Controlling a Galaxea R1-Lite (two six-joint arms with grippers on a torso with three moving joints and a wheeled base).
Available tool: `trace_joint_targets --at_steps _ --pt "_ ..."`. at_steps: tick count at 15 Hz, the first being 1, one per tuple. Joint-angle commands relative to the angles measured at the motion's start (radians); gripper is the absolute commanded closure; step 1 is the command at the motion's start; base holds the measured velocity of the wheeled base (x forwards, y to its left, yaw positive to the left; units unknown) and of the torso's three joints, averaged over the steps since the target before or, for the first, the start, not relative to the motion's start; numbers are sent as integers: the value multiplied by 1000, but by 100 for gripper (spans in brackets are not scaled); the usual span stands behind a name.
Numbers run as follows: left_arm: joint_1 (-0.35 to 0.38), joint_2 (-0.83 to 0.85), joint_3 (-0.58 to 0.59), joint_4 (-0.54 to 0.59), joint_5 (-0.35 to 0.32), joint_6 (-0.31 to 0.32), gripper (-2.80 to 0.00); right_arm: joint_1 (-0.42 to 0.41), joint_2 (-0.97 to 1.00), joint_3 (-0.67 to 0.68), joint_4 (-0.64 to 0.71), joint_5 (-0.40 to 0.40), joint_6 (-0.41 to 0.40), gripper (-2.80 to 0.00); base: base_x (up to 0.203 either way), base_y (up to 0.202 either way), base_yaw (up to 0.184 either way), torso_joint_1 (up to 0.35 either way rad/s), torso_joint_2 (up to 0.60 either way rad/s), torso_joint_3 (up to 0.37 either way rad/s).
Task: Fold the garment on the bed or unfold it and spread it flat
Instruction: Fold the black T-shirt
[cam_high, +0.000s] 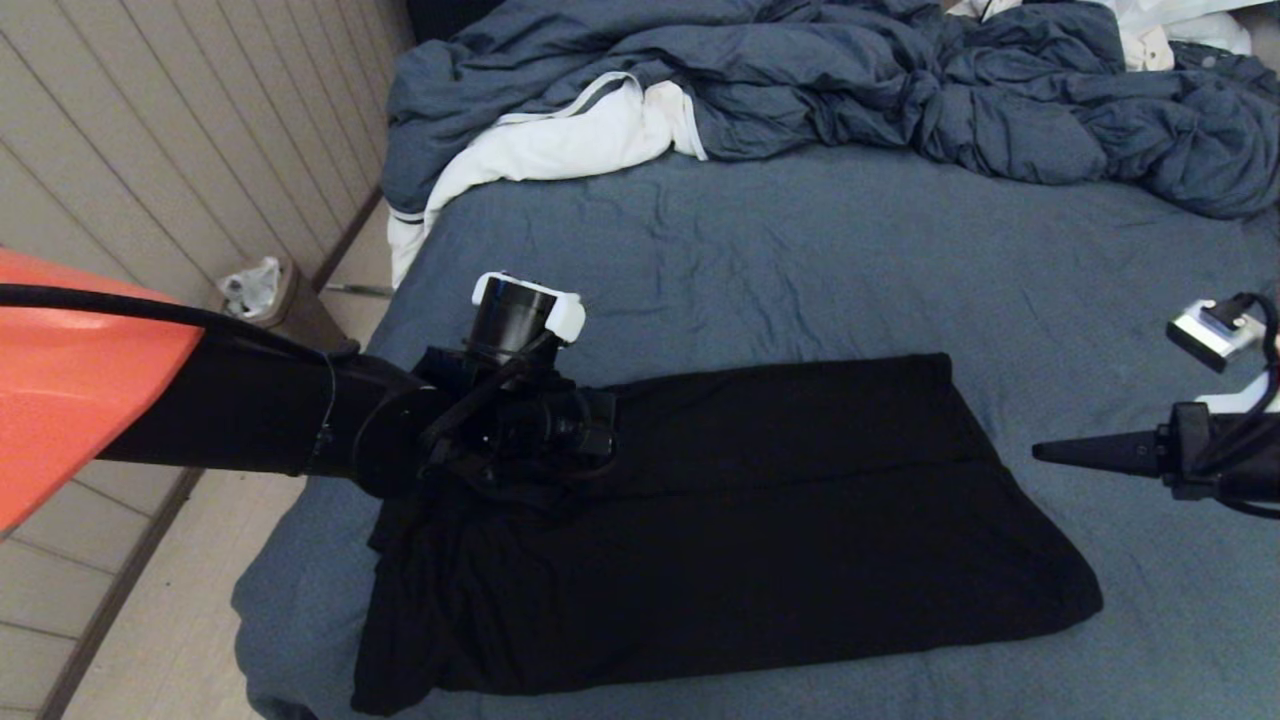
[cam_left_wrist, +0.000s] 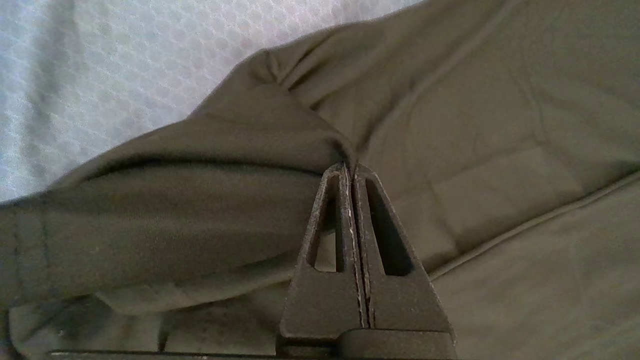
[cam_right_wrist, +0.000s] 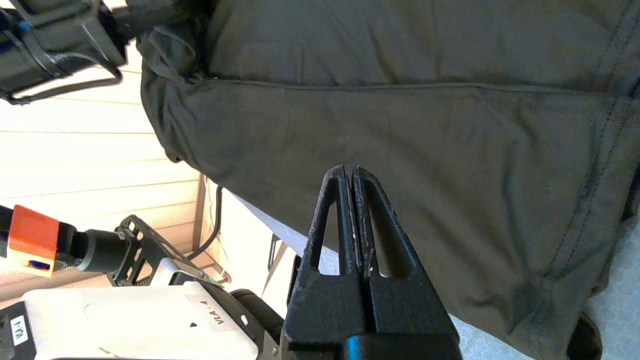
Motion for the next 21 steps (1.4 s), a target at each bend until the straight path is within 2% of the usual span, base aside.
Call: trace_joint_targets --at_steps 1,2,8,10,15,21 --pt "-7 21 -6 -3 10 -1 0 2 -1 0 2 6 -1 0 0 0 0 0 0 0" --pt "-10 21 -12 -3 19 0 -280 2 -1 0 3 6 -2 0 0 0 0 0 0 0" --pt "-6 -31 -74 -6 32 2 -280 2 -2 1 3 6 -2 0 0 0 0 0 0 0" --pt "47 -59 -71 -4 39 3 -280 3 -2 1 3 8 -2 0 0 0 0 0 0 0" --pt "162 -119 77 -10 64 -2 -280 5 -7 3 5 8 -2 0 0 0 0 0 0 0" --pt "186 -114 104 -44 65 -3 -280 5 -11 7 2 8 -2 0 0 0 0 0 0 0"
